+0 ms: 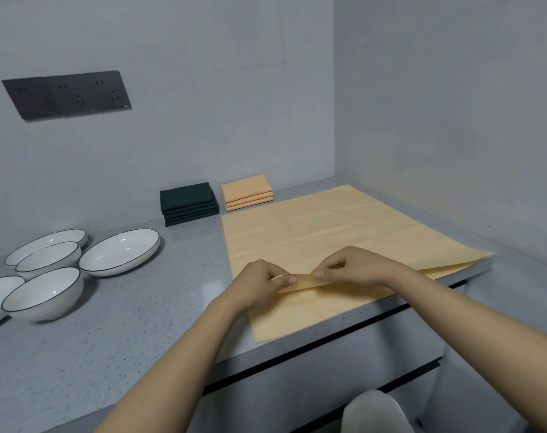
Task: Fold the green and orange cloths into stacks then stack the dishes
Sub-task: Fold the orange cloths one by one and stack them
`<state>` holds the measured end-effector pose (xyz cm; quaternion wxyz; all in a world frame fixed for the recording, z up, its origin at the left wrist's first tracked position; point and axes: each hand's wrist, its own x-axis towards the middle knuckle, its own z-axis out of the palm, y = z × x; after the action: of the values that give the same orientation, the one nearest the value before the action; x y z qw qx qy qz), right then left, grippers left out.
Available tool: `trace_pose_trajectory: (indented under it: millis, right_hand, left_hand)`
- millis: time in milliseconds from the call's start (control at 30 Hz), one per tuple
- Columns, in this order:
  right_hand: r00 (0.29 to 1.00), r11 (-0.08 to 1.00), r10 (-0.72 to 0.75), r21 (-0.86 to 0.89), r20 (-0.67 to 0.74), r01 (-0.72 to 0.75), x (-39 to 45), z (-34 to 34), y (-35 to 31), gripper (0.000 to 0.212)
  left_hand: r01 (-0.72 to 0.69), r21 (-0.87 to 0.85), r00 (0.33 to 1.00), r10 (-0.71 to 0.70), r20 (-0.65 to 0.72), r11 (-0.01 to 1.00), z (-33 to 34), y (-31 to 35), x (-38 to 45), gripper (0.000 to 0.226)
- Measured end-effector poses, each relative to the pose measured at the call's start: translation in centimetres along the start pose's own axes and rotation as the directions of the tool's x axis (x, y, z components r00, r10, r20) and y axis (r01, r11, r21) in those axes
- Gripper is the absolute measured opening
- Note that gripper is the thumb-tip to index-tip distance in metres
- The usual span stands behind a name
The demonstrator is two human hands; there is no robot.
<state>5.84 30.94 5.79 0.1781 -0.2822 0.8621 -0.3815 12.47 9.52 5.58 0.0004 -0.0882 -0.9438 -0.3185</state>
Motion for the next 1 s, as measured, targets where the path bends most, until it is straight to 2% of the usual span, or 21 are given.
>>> trace_pose_trajectory:
  millis: [100,234,300,367,434,567,667,734,834,934,1001]
  right_hand:
    - [0.998,0.984,-0.001,-0.176,-0.058,-0.009,-0.9,-1.1,0.7,0.019]
    - [0.986,0.957,0.03,-0.281,-0.165,-0.076,-1.6,-2.8,1.0,0.023]
    - [0.988,0.943,0.02,-0.326,-0.154,-0.07,-1.9,-3.3,0.4,0.026]
    - [0.993,0.921,0.002,-0.386,-0.12,-0.049,-1.8,-3.5,-0.5,0.031]
    - [0.999,0.918,0.006,-0.396,-0.054,-0.027,-1.5,-3.6,-1.2,0.025]
    - [0.984,0.94,0.08,-0.34,0.157,-0.023,-1.1,-3.4,-2.1,0.014]
    - [0.964,0.933,0.117,-0.359,0.24,-0.024,0.4,-2.7,-2.8,0.015]
    - [0.972,0.909,0.117,-0.417,0.204,-0.022,2.1,-2.2,-2.9,0.017]
    - [0.991,0.887,0.111,-0.458,0.076,-0.064,3.9,-1.4,-1.8,0.022]
    - [0.991,0.851,0.122,-0.509,-0.054,-0.132,6.9,-0.8,-0.9,0.031]
    - [0.981,0.825,0.127,-0.533,-0.148,-0.187,8.5,-0.6,-0.3,0.034]
  left_hand:
    - [0.009,-0.004,1.0,-0.009,0.022,1.0,-1.3,-0.6,0.5,0.048]
    - [0.06,0.003,0.996,-0.06,0.068,0.998,-3.5,-1.0,0.9,0.052]
    - [0.09,0.02,0.989,-0.091,0.115,0.996,-4.3,-0.9,0.9,0.052]
    - [0.116,0.016,0.981,-0.117,0.157,0.993,-5.0,-1.1,0.9,0.051]
    - [0.186,-0.081,0.957,-0.162,0.241,0.979,-5.9,-1.7,0.7,0.045]
    - [0.355,-0.144,0.827,-0.238,0.51,0.924,-7.3,-2.2,-0.5,0.033]
    - [0.434,-0.115,0.762,-0.296,0.576,0.894,-7.8,-2.9,-1.2,0.029]
    - [0.414,-0.027,0.807,-0.354,0.472,0.91,-7.6,-3.6,-1.0,0.033]
    - [0.323,0.281,0.884,-0.394,0.253,0.904,-5.9,-4.1,0.5,0.049]
    - [0.356,0.279,0.922,-0.384,0.053,0.892,-4.3,-5.1,2.3,0.048]
    - [0.369,0.278,0.929,-0.363,-0.075,0.887,-3.5,-5.6,3.3,0.038]
